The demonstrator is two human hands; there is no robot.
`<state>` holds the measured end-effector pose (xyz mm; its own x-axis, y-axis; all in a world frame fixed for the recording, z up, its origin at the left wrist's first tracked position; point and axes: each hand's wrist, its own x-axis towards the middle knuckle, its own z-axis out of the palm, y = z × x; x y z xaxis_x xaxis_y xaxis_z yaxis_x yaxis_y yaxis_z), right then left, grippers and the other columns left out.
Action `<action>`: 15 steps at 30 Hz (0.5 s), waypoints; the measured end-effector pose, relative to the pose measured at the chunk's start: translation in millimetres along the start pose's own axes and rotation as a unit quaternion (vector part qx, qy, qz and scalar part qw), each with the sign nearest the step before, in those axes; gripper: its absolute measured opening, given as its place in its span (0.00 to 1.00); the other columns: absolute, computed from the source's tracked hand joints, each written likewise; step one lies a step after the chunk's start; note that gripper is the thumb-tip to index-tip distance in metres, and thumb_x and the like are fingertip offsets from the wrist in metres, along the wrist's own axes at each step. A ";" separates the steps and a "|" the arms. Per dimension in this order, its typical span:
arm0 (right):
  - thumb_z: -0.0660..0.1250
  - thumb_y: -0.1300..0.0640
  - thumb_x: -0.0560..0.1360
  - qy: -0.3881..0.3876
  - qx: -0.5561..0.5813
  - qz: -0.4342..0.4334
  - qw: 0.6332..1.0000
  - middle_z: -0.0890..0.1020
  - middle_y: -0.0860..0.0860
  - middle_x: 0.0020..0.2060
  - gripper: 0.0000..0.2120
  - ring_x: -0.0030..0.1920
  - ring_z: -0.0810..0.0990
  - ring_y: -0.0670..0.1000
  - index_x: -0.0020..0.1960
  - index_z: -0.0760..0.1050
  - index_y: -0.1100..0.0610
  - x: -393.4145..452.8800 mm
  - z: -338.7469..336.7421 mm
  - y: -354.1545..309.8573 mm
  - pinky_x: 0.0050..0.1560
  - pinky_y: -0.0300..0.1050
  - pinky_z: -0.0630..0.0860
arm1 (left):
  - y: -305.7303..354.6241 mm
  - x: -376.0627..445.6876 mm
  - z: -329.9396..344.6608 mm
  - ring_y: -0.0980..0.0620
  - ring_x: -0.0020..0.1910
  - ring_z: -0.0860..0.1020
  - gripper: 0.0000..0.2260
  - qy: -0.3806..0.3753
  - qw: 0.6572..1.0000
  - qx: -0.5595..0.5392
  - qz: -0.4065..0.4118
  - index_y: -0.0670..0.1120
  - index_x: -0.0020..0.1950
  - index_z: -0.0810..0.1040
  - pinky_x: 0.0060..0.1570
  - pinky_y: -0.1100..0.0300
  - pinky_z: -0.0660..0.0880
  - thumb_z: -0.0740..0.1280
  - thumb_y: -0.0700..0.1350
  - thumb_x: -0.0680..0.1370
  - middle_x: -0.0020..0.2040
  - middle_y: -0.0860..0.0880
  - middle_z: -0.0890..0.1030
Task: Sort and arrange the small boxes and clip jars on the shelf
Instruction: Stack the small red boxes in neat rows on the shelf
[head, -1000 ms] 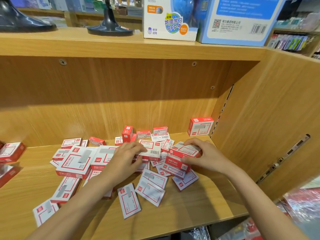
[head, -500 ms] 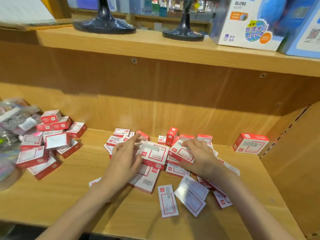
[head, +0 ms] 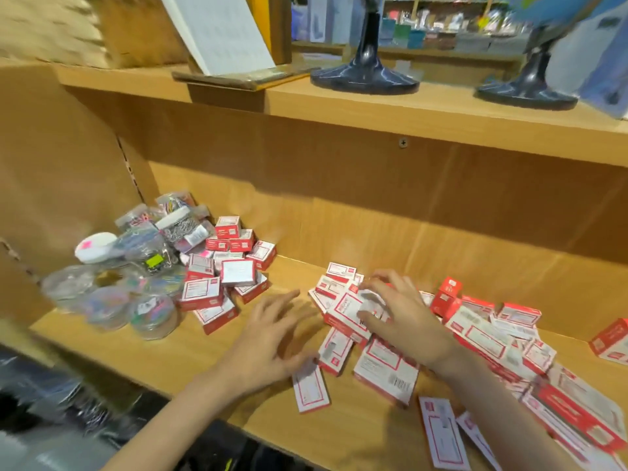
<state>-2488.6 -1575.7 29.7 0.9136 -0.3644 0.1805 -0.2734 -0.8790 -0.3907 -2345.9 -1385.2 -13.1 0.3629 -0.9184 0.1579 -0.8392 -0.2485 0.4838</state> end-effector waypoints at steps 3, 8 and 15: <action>0.62 0.43 0.75 -0.058 -0.053 0.001 0.997 0.60 0.48 0.68 0.25 0.71 0.54 0.51 0.69 0.62 0.47 12.7 21.6 -10.2 0.71 0.48 0.53 | -13.9 -12.7 3.8 0.59 0.70 0.46 0.29 -0.084 0.996 0.040 0.017 0.63 0.67 0.66 0.70 0.54 0.52 0.63 0.68 0.68 0.72 0.62 0.53; 0.62 0.44 0.75 -0.076 -0.054 0.029 0.995 0.58 0.46 0.71 0.27 0.73 0.50 0.51 0.71 0.58 0.45 16.4 31.6 -10.1 0.72 0.52 0.51 | -28.9 -11.9 6.5 0.61 0.67 0.54 0.28 -0.082 0.997 -0.010 0.001 0.61 0.66 0.68 0.68 0.56 0.58 0.58 0.69 0.69 0.69 0.61 0.63; 0.65 0.53 0.75 -0.017 0.012 0.085 0.996 0.68 0.46 0.66 0.25 0.67 0.64 0.47 0.70 0.62 0.49 -5.3 7.1 -5.1 0.61 0.35 0.57 | -26.3 6.4 0.3 0.65 0.61 0.64 0.16 -0.040 0.997 -0.064 0.030 0.57 0.64 0.69 0.57 0.71 0.64 0.63 0.53 0.77 0.63 0.62 0.69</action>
<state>-2489.9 -1567.1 24.3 0.8640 -0.4970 0.0801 -0.4187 -0.7978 -0.4339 -2321.6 -1384.7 -25.1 0.2766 -0.9530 0.1233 -0.7978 -0.1562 0.5824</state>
